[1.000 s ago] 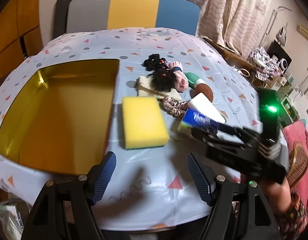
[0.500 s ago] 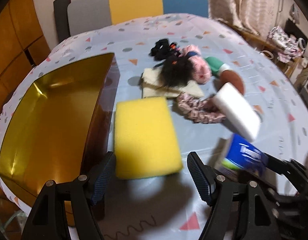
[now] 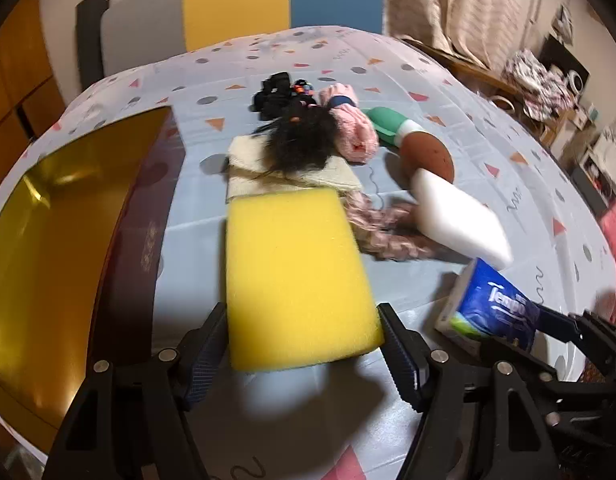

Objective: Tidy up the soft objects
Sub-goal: 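Grasp the yellow sponge with the left tool while the right tool lifts the tissue pack, then lower the yellow sponge into the gold tray and open the left tool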

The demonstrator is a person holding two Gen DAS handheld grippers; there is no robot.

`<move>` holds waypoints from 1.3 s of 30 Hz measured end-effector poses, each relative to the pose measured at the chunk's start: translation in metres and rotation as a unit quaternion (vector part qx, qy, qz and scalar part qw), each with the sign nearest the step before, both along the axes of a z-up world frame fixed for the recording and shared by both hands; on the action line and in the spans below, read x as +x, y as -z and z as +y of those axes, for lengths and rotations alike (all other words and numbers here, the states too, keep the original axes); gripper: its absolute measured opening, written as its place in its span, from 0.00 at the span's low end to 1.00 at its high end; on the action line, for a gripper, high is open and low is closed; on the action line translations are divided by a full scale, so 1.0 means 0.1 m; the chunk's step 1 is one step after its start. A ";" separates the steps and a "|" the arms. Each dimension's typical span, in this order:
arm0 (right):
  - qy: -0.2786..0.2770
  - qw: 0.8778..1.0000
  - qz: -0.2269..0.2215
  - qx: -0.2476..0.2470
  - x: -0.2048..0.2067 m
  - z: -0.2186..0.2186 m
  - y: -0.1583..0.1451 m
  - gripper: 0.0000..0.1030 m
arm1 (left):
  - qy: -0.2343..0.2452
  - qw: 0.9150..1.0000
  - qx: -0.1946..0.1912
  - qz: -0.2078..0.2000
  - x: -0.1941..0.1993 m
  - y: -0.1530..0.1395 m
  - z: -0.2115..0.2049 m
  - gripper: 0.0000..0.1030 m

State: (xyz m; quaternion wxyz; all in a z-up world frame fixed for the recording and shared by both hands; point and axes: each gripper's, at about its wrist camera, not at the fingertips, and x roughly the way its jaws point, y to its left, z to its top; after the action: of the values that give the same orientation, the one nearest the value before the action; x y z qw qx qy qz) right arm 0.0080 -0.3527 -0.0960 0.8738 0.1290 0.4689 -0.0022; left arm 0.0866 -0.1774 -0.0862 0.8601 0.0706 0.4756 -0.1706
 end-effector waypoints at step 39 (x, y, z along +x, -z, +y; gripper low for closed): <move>-0.023 0.999 -0.008 -0.034 0.00 0.47 0.02 0.59 | -0.079 0.995 -0.039 -0.037 0.35 -0.80 1.35 0.67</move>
State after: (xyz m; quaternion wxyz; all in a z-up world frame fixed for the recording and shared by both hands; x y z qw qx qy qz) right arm 0.0078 -0.3058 -0.0984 0.8814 0.0884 0.4641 0.0029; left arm 0.1216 -0.0423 -0.0058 0.8901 0.0057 0.4403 -0.1172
